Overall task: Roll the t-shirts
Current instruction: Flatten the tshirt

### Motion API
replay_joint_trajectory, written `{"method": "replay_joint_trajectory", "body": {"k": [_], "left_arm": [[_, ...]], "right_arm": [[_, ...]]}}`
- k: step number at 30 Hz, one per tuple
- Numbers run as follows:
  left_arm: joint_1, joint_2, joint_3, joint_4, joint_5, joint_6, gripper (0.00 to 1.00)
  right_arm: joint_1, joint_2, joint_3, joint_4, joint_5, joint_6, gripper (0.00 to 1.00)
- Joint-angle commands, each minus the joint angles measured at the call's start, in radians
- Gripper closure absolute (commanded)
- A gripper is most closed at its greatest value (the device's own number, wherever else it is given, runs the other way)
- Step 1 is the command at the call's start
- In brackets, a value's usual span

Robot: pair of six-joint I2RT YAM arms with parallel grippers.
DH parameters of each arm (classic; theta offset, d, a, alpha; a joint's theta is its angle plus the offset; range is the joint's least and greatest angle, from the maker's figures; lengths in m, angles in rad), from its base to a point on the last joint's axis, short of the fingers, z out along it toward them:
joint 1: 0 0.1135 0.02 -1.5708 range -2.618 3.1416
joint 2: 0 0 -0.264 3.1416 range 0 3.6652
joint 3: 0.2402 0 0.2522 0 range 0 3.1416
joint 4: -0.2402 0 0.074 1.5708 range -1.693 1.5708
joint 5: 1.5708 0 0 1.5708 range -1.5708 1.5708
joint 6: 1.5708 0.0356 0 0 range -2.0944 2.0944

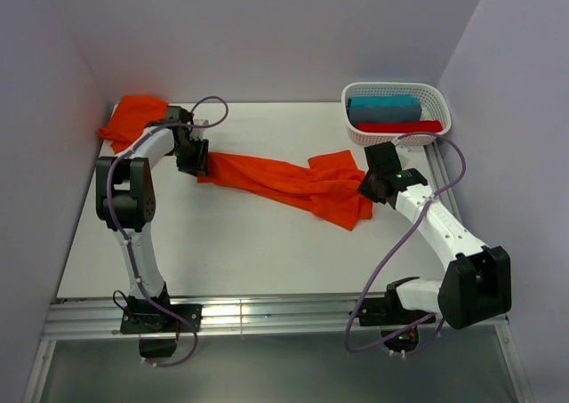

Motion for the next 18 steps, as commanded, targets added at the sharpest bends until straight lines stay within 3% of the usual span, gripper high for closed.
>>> {"method": "replay_joint_trajectory", "body": {"k": [1,12,18], "left_arm": [[0.002,0.003,-0.014,0.026,0.027,-0.008,0.55],[0.001,0.004,-0.032,0.033,0.021,-0.008,0.61],[-0.003,-0.023,-0.024,0.015,0.018,-0.008,0.86]], "right_arm": [[-0.008,-0.020,-0.008,0.028,-0.002,-0.014,1.00],[-0.007,-0.015,-0.013,0.037,-0.008,-0.013,1.00],[-0.007,-0.025,-0.006,0.028,-0.008,-0.014,1.00]]}}
